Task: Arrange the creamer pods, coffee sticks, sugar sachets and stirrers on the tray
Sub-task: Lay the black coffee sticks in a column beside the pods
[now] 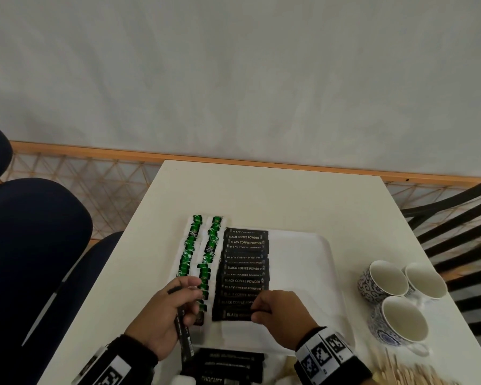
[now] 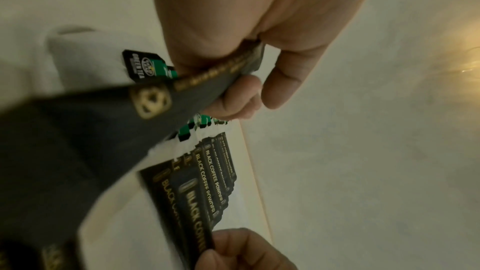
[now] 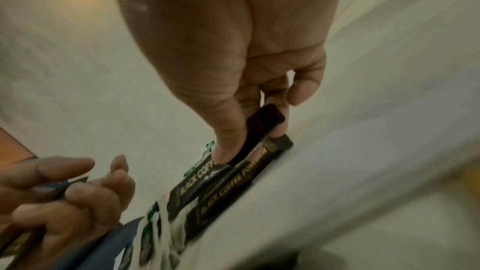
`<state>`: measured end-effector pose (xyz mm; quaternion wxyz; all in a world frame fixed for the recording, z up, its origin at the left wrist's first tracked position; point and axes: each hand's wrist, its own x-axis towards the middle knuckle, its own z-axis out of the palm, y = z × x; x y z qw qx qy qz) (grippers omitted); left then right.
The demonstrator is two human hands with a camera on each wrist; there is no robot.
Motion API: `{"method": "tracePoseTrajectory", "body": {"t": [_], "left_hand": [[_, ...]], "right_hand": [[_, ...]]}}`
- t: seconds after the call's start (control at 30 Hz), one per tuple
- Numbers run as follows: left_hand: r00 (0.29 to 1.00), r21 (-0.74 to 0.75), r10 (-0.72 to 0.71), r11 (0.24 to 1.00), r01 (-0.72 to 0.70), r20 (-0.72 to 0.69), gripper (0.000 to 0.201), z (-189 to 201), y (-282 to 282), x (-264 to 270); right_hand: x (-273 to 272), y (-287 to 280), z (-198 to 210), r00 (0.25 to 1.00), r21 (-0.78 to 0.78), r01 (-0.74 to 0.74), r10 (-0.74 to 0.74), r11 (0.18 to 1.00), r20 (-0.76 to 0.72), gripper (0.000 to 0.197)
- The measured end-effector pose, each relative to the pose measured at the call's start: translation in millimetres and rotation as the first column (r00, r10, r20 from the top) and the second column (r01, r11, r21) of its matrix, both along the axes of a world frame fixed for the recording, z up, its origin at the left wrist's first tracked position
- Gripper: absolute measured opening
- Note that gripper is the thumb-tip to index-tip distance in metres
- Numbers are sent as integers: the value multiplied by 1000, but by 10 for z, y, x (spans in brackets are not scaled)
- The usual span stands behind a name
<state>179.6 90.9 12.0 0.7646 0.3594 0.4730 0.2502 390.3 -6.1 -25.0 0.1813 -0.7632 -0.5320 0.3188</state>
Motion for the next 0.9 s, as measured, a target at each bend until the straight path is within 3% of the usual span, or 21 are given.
{"method": "tracePoseTrajectory", "body": {"t": [0.23,0.7,0.8,0.9], "left_hand": [[998,-33,49,998,-48,36,16,2,-13,-6],[962,-165,245,960,-224,120,24,22,-5,1],[952,-185,261,955,-231,160,20,49,-10,17],[930,-205,285,949,-239,232,20,66,-13,46]], "right_hand": [[-198,18,-143,975,39,-12,3,999,223,19],[-276,49,-192,936,66,-23,-2,998,353,23],[-282,61,-168,959,132,-44,4,990,284,21],[-282,87,15,996,158,-86,89,984,-13,24]]}}
